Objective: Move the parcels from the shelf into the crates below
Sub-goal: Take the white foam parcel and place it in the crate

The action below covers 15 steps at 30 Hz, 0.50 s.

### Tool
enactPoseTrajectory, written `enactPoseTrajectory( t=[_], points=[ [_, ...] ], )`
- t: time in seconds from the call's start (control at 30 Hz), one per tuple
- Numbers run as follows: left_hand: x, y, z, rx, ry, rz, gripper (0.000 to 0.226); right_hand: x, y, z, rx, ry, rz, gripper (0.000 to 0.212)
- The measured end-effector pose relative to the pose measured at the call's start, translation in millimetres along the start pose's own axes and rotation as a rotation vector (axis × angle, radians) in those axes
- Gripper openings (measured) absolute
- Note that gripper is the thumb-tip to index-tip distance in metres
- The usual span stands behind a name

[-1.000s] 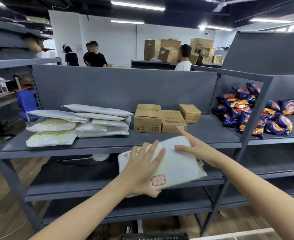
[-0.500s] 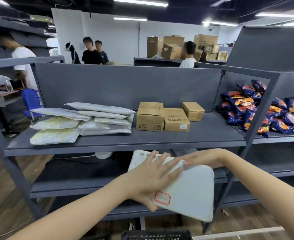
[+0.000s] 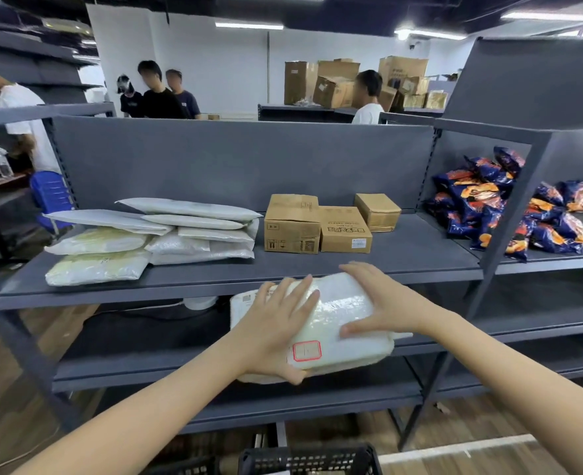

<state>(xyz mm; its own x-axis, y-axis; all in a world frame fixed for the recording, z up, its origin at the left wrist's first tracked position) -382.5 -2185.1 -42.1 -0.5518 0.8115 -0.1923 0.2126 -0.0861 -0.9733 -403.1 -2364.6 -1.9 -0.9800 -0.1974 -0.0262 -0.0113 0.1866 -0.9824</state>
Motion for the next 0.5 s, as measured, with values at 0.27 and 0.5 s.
enactPoseTrajectory(
  t=[0.27, 0.5],
  points=[
    [-8.2, 5.1, 0.9, 0.027, 0.015, -0.101, 0.118, 5.5, 11.4, -18.5, 0.617, -0.143, -0.131, 0.138],
    [-3.9, 4.5, -4.4, 0.123, -0.07, -0.013, 0.13, 2.8, 12.2, -25.5, 0.572, -0.226, -0.082, 0.124]
  ],
)
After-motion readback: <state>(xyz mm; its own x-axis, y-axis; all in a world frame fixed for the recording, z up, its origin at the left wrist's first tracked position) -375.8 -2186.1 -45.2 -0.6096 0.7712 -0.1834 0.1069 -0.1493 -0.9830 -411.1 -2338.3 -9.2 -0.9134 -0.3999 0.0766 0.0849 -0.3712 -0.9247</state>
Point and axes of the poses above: each hand's wrist, its own x-axis away from the middle knuckle, its own y-axis out of the palm, z = x × y, the point moved 5 cm from there along -x, towards the middle knuckle, and after that the axes turned 10 degrees about x, right-handed, at the moved point
